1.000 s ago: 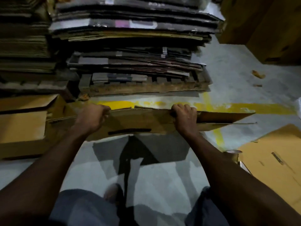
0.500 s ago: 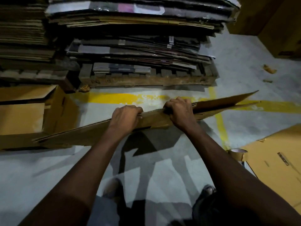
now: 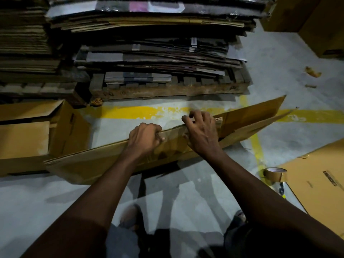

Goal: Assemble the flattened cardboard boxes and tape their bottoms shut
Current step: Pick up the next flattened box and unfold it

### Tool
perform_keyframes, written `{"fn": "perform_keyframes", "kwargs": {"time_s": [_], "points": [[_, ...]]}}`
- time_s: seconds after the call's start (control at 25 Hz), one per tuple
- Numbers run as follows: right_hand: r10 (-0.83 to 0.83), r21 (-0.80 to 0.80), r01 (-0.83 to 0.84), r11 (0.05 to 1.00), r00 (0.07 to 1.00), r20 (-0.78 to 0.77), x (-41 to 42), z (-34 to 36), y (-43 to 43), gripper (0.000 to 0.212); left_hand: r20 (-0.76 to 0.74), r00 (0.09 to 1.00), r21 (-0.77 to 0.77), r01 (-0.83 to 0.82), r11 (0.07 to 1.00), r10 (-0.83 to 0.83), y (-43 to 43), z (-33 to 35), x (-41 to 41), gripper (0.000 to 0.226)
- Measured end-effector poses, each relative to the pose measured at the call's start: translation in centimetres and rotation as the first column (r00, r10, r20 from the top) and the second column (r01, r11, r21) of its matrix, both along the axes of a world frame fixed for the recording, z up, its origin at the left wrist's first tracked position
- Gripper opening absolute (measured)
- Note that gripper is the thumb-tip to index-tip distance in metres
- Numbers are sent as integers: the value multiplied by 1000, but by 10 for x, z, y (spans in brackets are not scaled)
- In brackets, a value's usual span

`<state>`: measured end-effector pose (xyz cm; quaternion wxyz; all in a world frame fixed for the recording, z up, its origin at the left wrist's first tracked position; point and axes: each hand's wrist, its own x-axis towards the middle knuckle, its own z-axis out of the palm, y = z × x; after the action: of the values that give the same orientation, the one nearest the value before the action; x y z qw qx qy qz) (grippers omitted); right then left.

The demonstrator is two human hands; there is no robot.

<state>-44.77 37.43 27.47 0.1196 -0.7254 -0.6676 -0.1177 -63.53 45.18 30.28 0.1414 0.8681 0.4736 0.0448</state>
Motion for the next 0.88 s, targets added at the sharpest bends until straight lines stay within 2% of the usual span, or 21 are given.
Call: {"fn": "perform_keyframes", "kwargs": {"time_s": [0.2, 0.4, 0.6, 0.72, 0.88], "points": [[-1, 2, 1, 1000, 999, 51, -2, -7, -6, 47, 4, 1000, -44, 3, 999, -3, -1, -9, 1, 20], [45, -70, -40, 997, 997, 62, 1, -19, -17, 35, -25, 999, -153, 44, 987, -49, -7, -19, 1, 19], [50, -140, -45, 989, 998, 34, 1, -20, -21, 63, -7, 1000, -141, 2, 990, -3, -3, -18, 5, 15], [23, -137, -18, 990, 999, 32, 1, -21, -22, 69, -13, 1000, -182, -16, 983, 13, 0, -21, 9, 21], [34, -110, -29, 994, 999, 38, 6, -22, -23, 75, 36, 999, -346, 35, 938, -24, 3, -22, 11, 28]]}}
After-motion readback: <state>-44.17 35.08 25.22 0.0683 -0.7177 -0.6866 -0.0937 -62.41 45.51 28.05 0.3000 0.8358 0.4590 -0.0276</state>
